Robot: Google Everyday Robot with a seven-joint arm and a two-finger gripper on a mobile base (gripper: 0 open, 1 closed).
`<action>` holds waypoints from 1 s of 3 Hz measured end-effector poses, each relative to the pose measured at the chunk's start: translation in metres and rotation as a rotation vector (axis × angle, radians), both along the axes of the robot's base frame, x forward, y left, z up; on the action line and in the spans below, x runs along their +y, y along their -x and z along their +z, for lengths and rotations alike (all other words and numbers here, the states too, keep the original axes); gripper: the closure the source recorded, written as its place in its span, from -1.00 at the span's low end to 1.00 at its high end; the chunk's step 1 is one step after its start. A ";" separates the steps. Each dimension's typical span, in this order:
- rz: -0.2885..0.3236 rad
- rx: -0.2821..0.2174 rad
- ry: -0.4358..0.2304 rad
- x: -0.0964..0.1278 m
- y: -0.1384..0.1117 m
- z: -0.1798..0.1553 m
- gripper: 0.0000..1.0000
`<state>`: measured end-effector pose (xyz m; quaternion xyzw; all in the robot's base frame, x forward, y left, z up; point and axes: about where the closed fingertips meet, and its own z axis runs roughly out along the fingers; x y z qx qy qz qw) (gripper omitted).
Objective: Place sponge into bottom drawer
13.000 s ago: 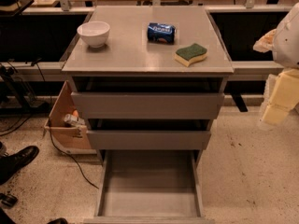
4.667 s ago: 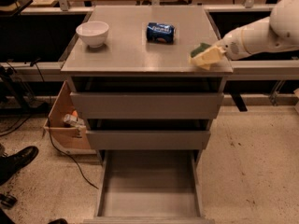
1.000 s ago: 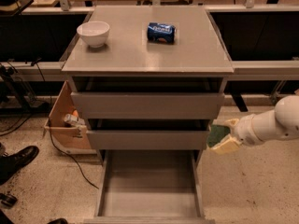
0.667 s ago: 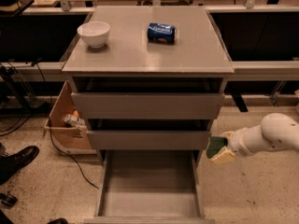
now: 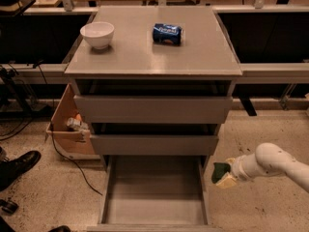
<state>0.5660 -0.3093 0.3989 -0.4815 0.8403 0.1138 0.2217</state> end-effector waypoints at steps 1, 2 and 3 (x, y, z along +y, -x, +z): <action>0.046 0.097 -0.066 0.030 0.015 -0.075 1.00; 0.046 0.097 -0.066 0.030 0.015 -0.075 1.00; 0.064 0.124 -0.121 0.067 0.020 -0.109 1.00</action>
Offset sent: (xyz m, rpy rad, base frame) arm -0.0072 0.0229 -0.0527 0.0468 0.0663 0.0397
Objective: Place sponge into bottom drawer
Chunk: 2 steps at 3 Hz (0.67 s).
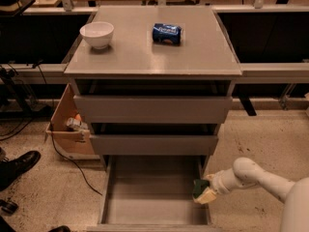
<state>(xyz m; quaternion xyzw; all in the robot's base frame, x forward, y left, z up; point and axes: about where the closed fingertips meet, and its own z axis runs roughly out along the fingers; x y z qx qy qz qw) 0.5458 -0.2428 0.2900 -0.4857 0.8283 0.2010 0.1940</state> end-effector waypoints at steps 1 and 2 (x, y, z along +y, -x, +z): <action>0.061 0.025 -0.090 0.064 0.002 -0.054 1.00; 0.099 0.025 -0.148 0.114 0.000 -0.094 1.00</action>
Offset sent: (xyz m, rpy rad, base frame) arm 0.0084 0.1705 -0.1407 0.2135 0.0113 0.1363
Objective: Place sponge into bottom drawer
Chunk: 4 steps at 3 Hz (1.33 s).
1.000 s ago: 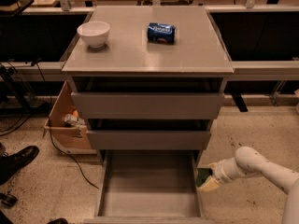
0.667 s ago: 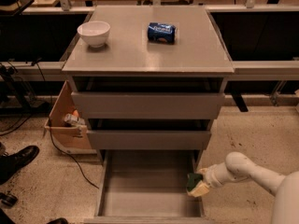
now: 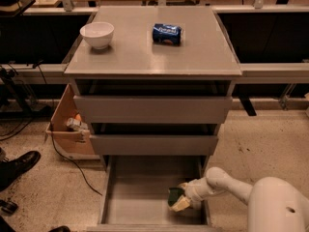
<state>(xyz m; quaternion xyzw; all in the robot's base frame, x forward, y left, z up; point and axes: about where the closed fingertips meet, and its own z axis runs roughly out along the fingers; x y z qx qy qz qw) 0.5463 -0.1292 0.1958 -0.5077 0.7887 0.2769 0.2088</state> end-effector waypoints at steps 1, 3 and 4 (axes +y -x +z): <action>-0.001 -0.025 -0.036 0.026 -0.007 -0.028 1.00; 0.004 -0.087 -0.056 0.052 -0.021 -0.068 1.00; 0.029 -0.117 -0.055 0.065 -0.027 -0.075 0.57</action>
Offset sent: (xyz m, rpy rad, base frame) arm 0.0309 0.0499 -0.0692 0.0632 -0.1294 -0.0044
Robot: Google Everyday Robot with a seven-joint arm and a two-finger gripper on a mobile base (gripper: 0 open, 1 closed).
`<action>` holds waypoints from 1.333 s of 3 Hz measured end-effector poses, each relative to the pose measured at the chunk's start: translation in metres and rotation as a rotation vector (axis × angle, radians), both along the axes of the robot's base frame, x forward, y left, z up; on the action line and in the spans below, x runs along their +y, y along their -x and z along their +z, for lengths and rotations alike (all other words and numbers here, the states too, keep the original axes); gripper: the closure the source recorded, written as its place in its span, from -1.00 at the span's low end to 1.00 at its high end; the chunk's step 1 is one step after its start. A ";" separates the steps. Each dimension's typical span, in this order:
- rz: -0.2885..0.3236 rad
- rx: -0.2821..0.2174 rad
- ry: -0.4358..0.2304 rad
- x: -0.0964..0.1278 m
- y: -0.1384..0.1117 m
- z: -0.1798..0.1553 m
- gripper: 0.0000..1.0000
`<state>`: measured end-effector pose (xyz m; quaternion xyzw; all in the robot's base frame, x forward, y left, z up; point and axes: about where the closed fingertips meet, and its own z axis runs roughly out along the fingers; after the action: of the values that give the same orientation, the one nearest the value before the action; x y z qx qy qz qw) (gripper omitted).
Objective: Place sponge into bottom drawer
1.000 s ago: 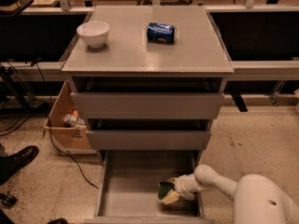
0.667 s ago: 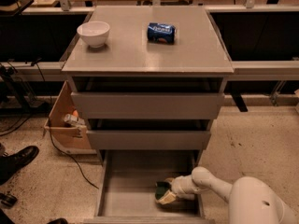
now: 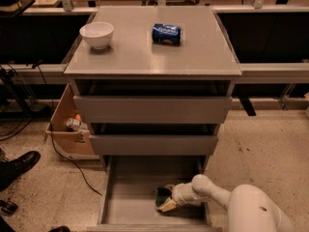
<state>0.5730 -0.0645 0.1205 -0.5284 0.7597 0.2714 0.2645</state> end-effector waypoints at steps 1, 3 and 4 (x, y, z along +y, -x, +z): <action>0.008 -0.009 0.000 0.003 -0.001 0.000 0.11; 0.022 -0.001 -0.026 -0.011 0.013 0.013 -0.96; 0.010 0.015 -0.037 -0.029 0.024 0.019 -1.00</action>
Offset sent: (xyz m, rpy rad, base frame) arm -0.0004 -0.0054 0.0154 0.0042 -0.0345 0.0241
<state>0.5487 -0.0932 0.1394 -0.5250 0.7540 0.2907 0.2671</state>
